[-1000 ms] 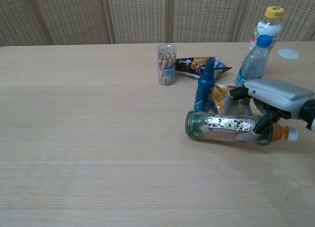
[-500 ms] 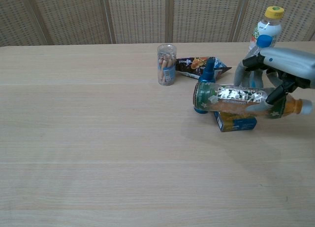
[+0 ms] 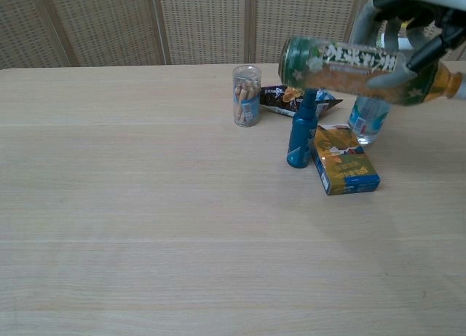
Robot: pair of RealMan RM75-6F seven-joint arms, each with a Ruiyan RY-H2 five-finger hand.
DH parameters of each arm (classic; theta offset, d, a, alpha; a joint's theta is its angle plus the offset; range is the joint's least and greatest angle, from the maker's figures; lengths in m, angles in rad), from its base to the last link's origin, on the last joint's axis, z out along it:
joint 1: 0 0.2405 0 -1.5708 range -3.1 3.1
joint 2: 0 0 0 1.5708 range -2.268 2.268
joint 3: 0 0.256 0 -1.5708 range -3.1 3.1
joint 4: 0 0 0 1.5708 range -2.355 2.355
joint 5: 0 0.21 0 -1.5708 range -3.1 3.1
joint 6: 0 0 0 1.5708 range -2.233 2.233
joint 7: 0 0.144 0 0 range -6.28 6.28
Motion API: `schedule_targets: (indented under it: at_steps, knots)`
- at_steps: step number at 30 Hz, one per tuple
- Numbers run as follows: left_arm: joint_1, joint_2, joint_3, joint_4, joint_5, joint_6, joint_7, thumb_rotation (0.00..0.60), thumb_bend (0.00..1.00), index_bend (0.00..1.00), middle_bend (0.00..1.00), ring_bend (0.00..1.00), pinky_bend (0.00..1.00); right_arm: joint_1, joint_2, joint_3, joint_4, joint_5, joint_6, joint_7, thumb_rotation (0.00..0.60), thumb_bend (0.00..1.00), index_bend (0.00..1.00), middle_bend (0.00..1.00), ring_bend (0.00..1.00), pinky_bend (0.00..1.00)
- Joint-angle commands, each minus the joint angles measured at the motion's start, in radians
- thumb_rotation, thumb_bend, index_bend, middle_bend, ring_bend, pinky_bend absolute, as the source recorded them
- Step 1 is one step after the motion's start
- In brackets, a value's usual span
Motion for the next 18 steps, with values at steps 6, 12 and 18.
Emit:
schedule_targets:
  at_steps: [6,12,18]
  knots:
    - [0.016,0.007,0.005,0.001,0.003,0.021,-0.012,0.600,0.33,0.13,0.06,0.00,0.00,0.045,0.065,0.081,-0.072,0.045,-0.012,0.035,0.600,0.22,0.56,0.74,0.66,0.78]
    - [0.030,0.007,0.011,0.009,0.003,0.034,-0.022,0.600,0.33,0.13,0.06,0.00,0.00,0.062,0.091,0.120,-0.109,0.077,-0.009,0.064,0.600,0.22,0.57,0.74,0.67,0.78]
    - [0.031,0.003,0.012,0.016,0.001,0.032,-0.026,0.600,0.33,0.13,0.06,0.00,0.00,0.069,0.093,0.117,-0.112,0.080,-0.008,0.061,0.600,0.22,0.57,0.74,0.67,0.78]
